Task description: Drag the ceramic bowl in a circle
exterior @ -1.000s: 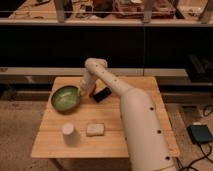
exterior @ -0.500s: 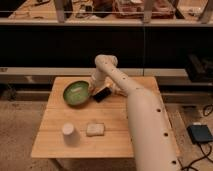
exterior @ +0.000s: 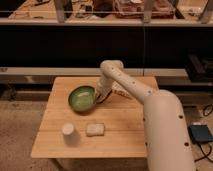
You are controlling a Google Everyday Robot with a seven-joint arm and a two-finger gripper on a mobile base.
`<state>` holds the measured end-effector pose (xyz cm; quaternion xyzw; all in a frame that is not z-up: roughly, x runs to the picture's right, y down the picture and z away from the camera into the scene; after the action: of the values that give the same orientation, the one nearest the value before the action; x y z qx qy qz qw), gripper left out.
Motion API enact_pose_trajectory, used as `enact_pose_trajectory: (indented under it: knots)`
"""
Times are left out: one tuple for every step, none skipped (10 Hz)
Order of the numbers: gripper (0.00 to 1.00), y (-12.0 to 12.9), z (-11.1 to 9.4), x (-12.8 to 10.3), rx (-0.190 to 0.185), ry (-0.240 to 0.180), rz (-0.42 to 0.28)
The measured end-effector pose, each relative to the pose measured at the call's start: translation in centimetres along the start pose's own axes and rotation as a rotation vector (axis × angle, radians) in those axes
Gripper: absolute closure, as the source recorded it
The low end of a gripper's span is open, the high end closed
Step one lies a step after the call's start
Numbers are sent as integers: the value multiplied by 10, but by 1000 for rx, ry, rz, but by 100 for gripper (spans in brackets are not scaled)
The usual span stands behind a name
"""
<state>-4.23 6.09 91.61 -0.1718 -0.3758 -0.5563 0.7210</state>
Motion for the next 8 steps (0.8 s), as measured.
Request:
enact_pose_trajectory:
  knots:
    - [80,1,-3,-10,-7,1,-9]
    - [80,2,-4,-18,-13,2,-16]
    - [80,2,-5,-27,-18,1,-23]
    - [80,-2,-5,-35,-20,-3,-35]
    - [80,-8,-2,-44,-19,-10,-50]
    - [80,-14,1,-50,-18,-17,-63]
    - [80,-24,6,-57,-16,-30,-82]
    - [80,-32,10,-61,-14,-40,-95]
